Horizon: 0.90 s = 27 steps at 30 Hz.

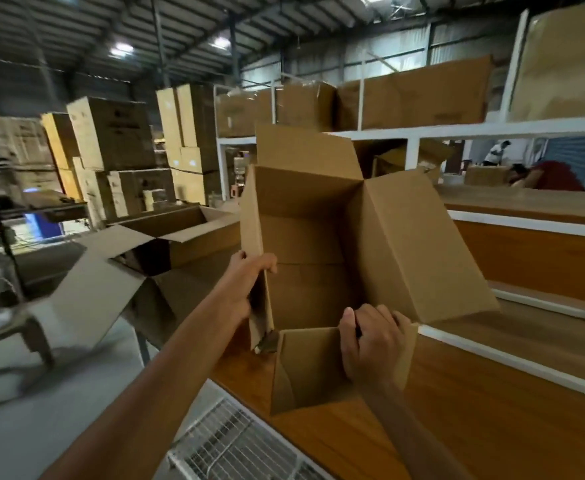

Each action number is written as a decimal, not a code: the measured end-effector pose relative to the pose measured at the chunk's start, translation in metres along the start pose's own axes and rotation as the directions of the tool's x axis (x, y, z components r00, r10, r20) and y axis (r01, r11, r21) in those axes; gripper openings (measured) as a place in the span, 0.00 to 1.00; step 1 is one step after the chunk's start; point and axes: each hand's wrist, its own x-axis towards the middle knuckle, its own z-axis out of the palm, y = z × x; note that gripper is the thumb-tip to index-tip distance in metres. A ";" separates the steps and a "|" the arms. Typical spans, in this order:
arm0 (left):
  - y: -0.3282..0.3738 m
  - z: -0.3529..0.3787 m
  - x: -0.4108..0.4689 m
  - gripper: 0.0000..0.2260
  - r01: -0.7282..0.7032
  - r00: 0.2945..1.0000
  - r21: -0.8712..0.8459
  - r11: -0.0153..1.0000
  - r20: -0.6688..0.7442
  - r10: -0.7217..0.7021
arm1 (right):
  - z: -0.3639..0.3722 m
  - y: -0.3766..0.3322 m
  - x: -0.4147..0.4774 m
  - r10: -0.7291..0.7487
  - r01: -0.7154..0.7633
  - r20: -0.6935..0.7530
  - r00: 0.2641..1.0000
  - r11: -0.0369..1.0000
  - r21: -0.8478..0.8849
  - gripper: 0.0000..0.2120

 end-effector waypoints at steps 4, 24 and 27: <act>0.038 -0.037 0.027 0.28 -0.083 0.995 0.029 0.996 -0.050 0.084 | 0.056 -0.034 0.035 -0.045 0.051 -0.083 0.996 0.996 0.077 0.21; 0.171 -0.150 0.265 0.16 -0.144 0.979 -0.009 0.990 -0.148 0.141 | 0.314 -0.097 0.227 -0.235 0.251 -0.181 0.955 0.966 0.066 0.21; 0.185 -0.174 0.303 0.14 -0.139 0.984 -0.013 0.990 -0.112 0.136 | 0.345 -0.111 0.241 -0.230 0.240 -0.179 0.957 0.970 0.041 0.21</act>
